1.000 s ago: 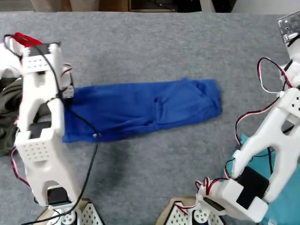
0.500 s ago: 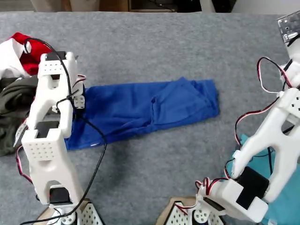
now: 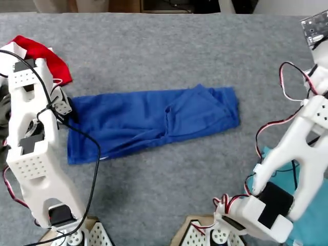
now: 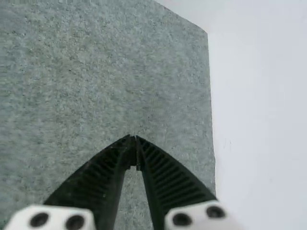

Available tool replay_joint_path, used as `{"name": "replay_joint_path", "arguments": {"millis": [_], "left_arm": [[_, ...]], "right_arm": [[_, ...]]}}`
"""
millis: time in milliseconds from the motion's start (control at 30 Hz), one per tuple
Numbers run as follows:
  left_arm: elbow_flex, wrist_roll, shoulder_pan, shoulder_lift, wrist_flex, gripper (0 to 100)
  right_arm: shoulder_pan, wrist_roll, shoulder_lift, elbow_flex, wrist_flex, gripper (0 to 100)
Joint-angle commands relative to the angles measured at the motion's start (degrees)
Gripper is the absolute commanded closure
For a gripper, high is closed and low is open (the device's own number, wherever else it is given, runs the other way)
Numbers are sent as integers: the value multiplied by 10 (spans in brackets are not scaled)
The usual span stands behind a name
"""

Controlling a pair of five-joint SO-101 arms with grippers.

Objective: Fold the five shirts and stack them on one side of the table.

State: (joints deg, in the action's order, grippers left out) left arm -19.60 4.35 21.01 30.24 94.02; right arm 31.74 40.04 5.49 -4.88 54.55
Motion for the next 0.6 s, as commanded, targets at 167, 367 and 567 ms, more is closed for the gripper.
{"name": "replay_joint_path", "arguments": {"millis": [167, 367, 567], "left_arm": [[86, 4, -9, -6, -106, 783], [127, 4, -33, -6, -142, 783], [127, 1, -74, -6, -144, 784]], "right_arm": [[-10, 7, 1, -27, 6, 993], [-10, 7, 1, -27, 6, 993], [-10, 7, 2, -27, 6, 993]]}}
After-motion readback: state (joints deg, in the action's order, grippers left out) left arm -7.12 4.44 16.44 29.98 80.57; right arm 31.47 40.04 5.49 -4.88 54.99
